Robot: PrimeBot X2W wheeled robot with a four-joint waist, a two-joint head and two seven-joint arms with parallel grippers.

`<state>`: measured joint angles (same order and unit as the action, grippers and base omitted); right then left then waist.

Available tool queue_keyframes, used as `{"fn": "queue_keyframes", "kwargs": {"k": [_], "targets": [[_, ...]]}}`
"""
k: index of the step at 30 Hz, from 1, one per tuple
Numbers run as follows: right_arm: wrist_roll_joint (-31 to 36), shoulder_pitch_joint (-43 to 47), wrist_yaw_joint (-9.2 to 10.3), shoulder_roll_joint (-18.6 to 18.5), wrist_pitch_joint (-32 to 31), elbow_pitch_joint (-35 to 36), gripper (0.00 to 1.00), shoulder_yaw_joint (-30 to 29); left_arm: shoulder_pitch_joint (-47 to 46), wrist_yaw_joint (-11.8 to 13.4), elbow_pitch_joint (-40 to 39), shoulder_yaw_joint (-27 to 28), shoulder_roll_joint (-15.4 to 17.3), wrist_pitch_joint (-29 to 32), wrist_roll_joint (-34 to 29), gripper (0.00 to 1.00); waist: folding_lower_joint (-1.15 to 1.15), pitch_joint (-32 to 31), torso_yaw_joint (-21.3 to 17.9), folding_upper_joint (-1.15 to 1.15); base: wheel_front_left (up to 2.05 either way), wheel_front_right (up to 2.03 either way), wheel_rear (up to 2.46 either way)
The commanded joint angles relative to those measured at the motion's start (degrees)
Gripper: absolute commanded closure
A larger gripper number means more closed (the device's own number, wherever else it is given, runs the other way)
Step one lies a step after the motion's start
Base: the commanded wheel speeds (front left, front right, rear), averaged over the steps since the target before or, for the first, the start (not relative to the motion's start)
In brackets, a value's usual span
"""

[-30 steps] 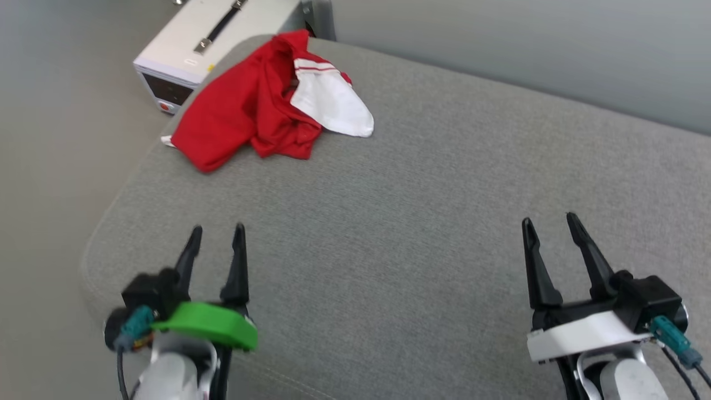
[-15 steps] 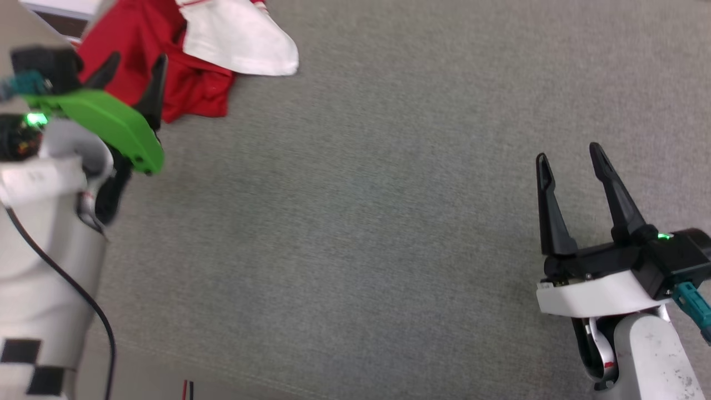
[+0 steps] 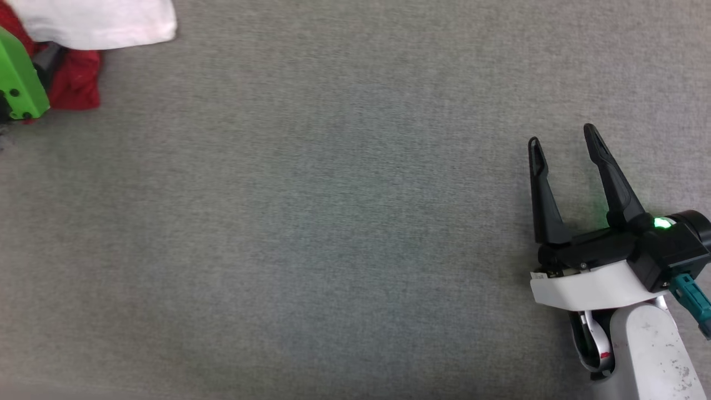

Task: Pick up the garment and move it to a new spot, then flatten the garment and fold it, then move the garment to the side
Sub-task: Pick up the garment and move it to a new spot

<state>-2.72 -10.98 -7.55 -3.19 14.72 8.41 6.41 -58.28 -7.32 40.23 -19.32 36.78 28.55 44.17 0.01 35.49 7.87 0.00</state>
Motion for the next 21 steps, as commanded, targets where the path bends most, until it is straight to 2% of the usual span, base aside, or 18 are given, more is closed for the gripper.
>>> {"fn": "queue_keyframes", "kwargs": {"k": [1, 6, 7, 8, 11, 13, 16, 17, 21], "targets": [[0.25, -1.32, 0.06, 0.04, 0.28, 0.36, 0.00, 0.06, -1.33, -0.16, 1.13, -0.14, 0.44, 0.75, 0.75, 0.00, -0.01, 3.40, -3.30, 0.00, 0.00, 0.00, 0.00], [0.35, -1.91, 0.06, 0.11, 0.28, 0.46, 0.00, 0.02, -1.90, -0.16, 5.48, -1.73, 0.12, 3.55, 0.88, 0.01, -0.01, 4.16, -3.76, 0.00, 0.00, 0.00, 0.00], [0.40, -1.93, 0.06, 0.12, 0.28, 0.36, 0.00, 0.08, -1.75, -0.16, 6.04, -2.09, -0.13, 4.35, 1.19, 0.67, -0.01, 4.14, -3.79, 0.00, 0.00, 0.00, 0.00], [0.46, -1.95, 0.06, 0.13, 0.28, 0.19, 0.00, 0.16, -1.49, -0.16, 6.54, -2.25, -0.55, 5.06, 1.95, 1.00, -0.01, 3.98, -3.83, 0.00, 0.00, 0.00, 0.00], [0.54, -1.83, 0.06, 0.16, 0.28, -0.44, 0.00, 0.14, -0.58, -0.16, 6.97, -2.20, -1.39, 4.88, 3.96, 1.00, -0.01, 2.91, -3.85, 0.00, 0.00, 0.00, 0.00], [0.50, -1.54, 0.06, 0.18, 0.28, -1.01, 0.00, -0.14, 0.04, -0.16, 6.76, -2.16, -1.51, 2.52, 4.47, 1.00, -0.01, 1.72, -3.78, 0.00, 0.00, 0.00, 0.00], [0.69, -0.84, 0.06, 0.21, 0.28, -2.29, 0.00, -0.29, 1.32, -0.16, 6.18, -2.60, -1.11, -2.71, 4.24, 1.00, -0.01, -1.48, -4.03, 0.00, 0.00, 0.00, 0.00], [0.65, -0.04, 0.06, 0.23, 0.28, -3.57, 0.00, -0.54, 3.13, -0.16, 5.71, -2.34, -0.82, -7.76, 5.17, 1.00, -0.01, -5.59, -4.62, 0.00, 0.00, 0.00, 0.00], [0.15, 1.68, 0.06, 0.26, 0.28, -5.27, 0.00, -1.76, 5.75, -0.16, 3.69, -2.90, -0.16, -14.11, 5.63, 1.00, -0.01, -11.70, -4.93, 0.00, 0.00, 0.00, 0.00]]}}
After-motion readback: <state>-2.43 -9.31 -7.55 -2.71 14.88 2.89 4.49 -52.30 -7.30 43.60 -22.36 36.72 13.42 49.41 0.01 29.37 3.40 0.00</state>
